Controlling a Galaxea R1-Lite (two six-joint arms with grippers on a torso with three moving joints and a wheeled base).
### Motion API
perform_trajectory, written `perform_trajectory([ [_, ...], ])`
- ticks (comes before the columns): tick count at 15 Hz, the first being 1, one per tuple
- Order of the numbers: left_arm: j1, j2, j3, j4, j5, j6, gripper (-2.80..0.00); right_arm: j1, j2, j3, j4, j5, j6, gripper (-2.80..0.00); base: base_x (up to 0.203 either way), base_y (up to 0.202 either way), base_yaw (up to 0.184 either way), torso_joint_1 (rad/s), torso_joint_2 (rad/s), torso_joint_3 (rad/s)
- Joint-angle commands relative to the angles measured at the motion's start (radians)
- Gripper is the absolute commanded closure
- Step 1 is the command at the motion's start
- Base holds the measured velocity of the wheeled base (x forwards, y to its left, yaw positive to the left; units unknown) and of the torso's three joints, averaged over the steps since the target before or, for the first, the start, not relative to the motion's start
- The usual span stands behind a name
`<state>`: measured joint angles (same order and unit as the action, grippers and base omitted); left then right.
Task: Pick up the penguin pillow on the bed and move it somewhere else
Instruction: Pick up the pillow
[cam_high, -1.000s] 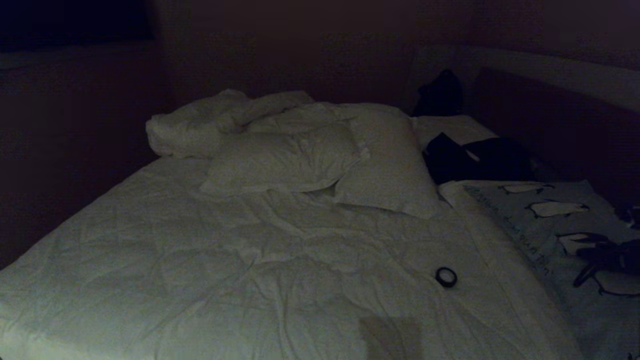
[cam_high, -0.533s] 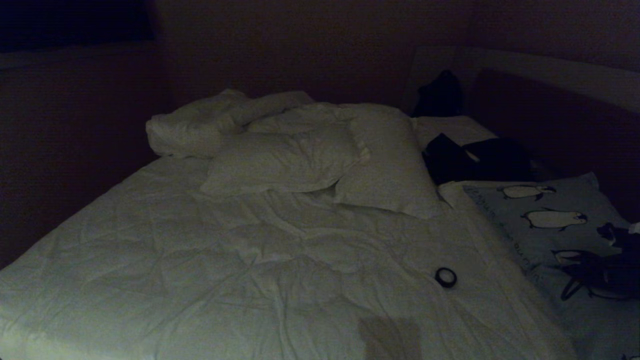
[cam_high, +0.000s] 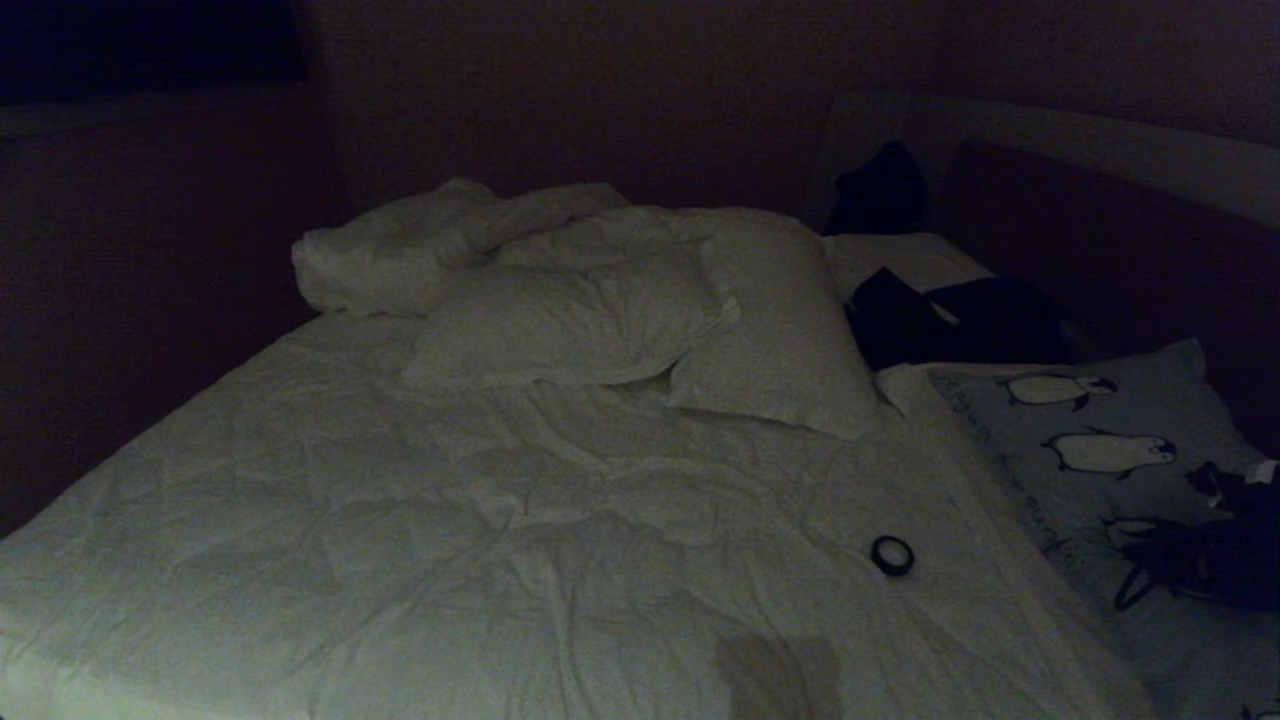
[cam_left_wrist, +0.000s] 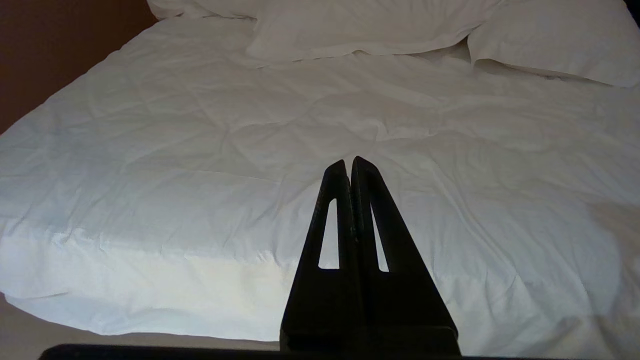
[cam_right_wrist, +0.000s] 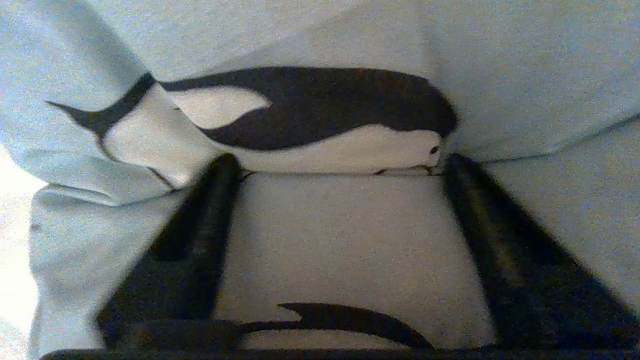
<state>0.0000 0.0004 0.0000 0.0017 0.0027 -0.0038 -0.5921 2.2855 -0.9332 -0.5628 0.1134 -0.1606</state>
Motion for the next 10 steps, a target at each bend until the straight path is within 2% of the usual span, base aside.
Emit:
perform_trajectory([
  [1, 0.000, 0.000, 0.002, 0.000, 0.000, -0.001, 0.00, 0.000, 0.007, 0.001, 0.000, 0.003, 0.004, 0.00, 0.000, 0.000, 0.000, 0.000, 0.00, 0.000],
  [10, 0.000, 0.000, 0.002, 0.000, 0.000, -0.001, 0.00, 0.000, -0.178, 0.030, 0.006, 0.006, 0.021, 0.00, 0.000, 0.000, 0.000, 0.000, 0.00, 0.000],
])
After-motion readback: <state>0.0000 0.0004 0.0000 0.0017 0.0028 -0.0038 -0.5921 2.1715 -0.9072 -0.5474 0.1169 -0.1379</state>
